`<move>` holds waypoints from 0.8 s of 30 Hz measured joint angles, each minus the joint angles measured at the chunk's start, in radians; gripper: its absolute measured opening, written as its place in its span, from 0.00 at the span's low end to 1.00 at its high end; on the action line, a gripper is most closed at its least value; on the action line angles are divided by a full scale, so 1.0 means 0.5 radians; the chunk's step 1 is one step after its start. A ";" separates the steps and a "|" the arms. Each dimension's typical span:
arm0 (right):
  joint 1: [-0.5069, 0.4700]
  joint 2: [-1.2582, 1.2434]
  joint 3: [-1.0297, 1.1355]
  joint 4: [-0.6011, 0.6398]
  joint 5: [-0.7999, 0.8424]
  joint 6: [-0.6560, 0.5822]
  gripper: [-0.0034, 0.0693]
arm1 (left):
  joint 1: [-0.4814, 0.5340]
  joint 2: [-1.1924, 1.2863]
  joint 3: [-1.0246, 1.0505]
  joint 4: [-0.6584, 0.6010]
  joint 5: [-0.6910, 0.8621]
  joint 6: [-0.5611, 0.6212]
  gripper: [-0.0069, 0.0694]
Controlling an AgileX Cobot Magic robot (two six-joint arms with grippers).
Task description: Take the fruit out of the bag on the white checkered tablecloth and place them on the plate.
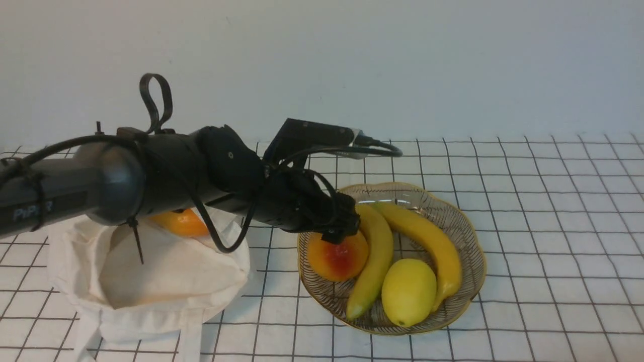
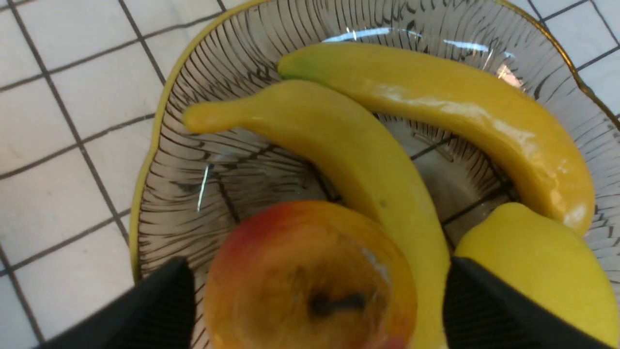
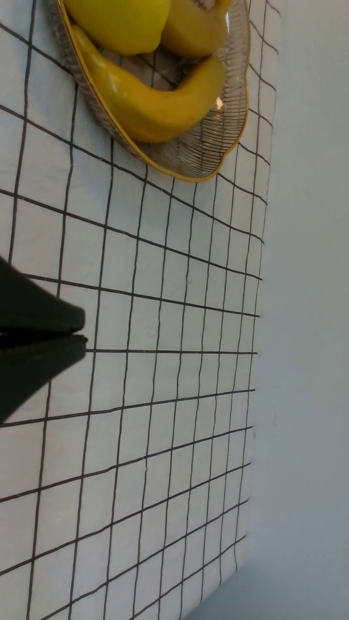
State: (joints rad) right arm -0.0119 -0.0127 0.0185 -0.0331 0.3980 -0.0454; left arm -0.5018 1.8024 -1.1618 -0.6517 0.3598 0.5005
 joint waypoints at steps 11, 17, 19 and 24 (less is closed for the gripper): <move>0.000 0.000 0.000 0.000 0.000 0.000 0.03 | 0.108 -0.513 0.000 0.241 0.273 -0.132 0.60; 0.000 0.000 0.000 0.000 0.000 0.000 0.03 | 0.220 -1.041 0.000 0.549 0.655 -0.266 0.14; 0.000 0.000 0.000 0.000 0.000 0.000 0.03 | 0.236 -1.276 0.023 0.659 0.761 -0.359 0.09; 0.000 0.000 0.000 0.000 0.000 0.000 0.03 | 0.238 -1.842 0.237 0.782 0.733 -0.533 0.08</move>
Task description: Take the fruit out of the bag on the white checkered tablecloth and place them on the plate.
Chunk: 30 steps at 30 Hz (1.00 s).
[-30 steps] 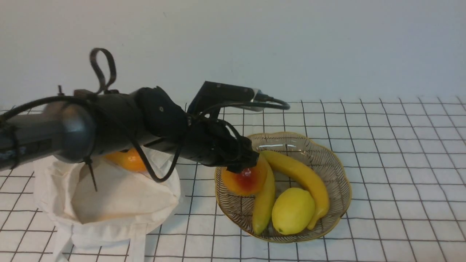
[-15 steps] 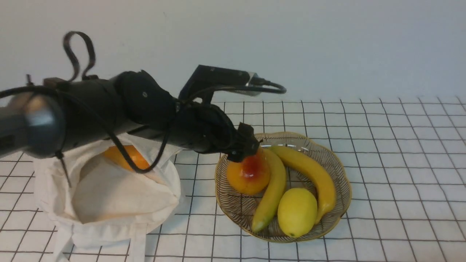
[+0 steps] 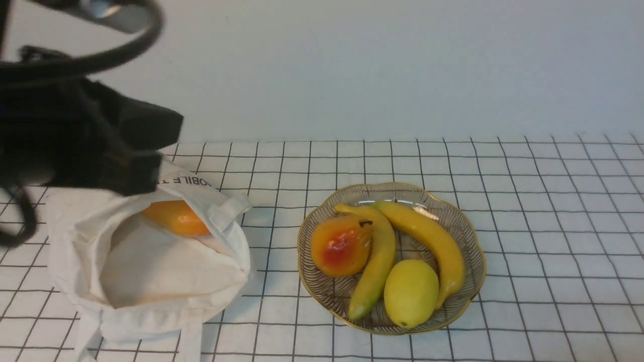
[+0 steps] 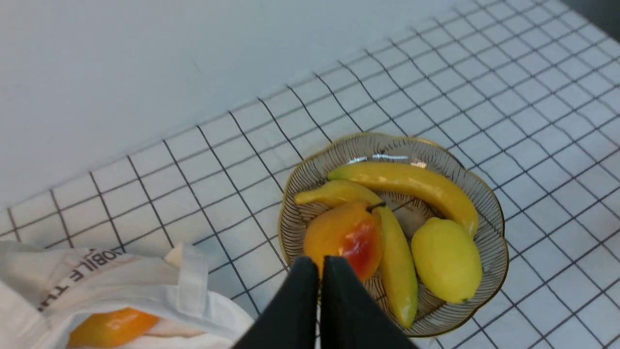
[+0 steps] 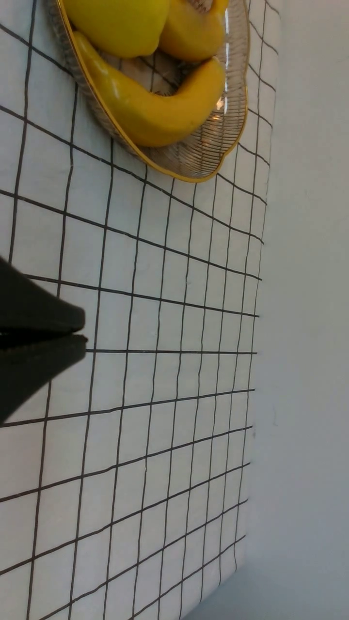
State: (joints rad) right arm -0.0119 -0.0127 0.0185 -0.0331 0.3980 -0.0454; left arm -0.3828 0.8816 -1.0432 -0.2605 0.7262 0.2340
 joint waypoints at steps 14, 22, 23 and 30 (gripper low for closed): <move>0.000 0.000 0.000 0.000 0.000 0.000 0.03 | 0.000 -1.176 0.817 0.023 -0.269 -0.219 0.08; 0.000 0.000 0.000 0.000 0.000 0.000 0.03 | 0.000 -1.445 0.980 0.123 -0.263 -0.161 0.08; 0.000 0.000 0.000 0.000 0.000 0.000 0.03 | 0.000 -1.447 0.984 0.142 -0.263 -0.157 0.08; 0.000 0.000 0.000 0.000 0.000 0.000 0.03 | 0.033 -1.498 1.084 0.350 -0.323 -0.183 0.08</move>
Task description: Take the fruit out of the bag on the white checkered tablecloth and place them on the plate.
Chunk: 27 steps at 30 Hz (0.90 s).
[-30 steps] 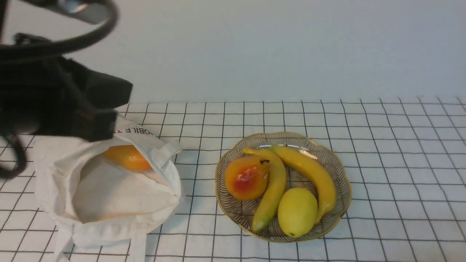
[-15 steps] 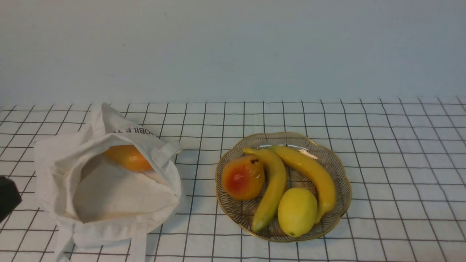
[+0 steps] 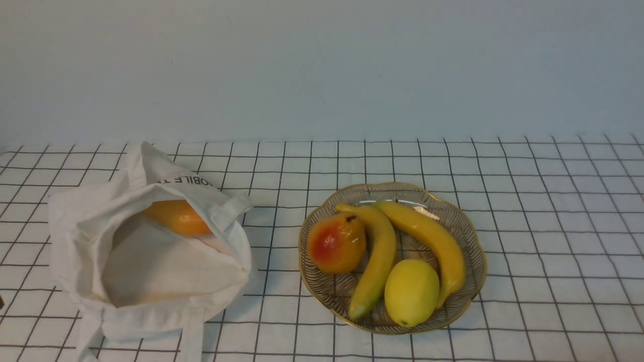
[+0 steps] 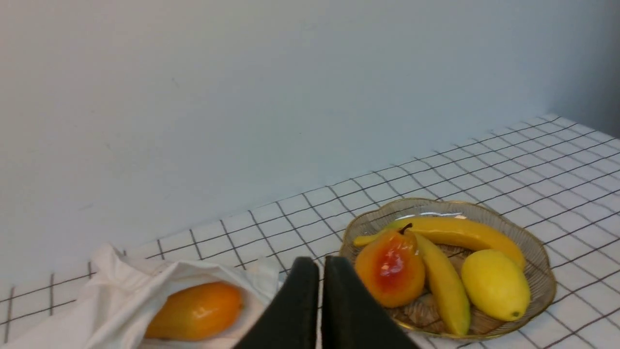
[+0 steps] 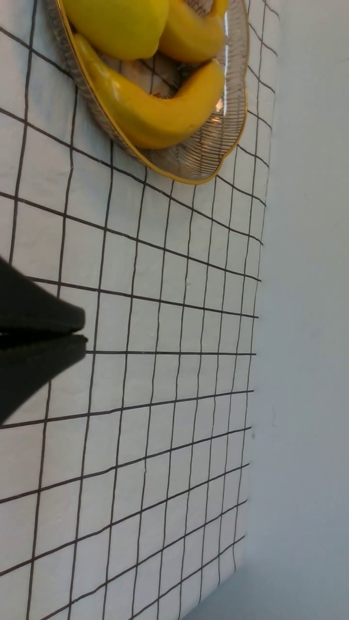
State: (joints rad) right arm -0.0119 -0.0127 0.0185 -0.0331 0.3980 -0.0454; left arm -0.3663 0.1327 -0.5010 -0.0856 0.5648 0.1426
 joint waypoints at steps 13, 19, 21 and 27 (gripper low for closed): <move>0.000 0.000 0.000 0.000 0.000 0.000 0.03 | 0.589 -0.289 0.928 0.080 -0.448 -0.124 0.08; 0.000 0.000 0.000 -0.002 0.000 0.000 0.03 | 0.591 -0.289 1.056 0.086 -0.415 -0.124 0.08; 0.000 0.000 0.000 -0.002 0.000 0.000 0.03 | 0.592 -0.289 1.058 0.086 -0.382 -0.124 0.08; 0.000 0.000 0.000 -0.002 0.000 0.000 0.03 | 0.592 -0.289 1.058 0.086 -0.377 -0.124 0.08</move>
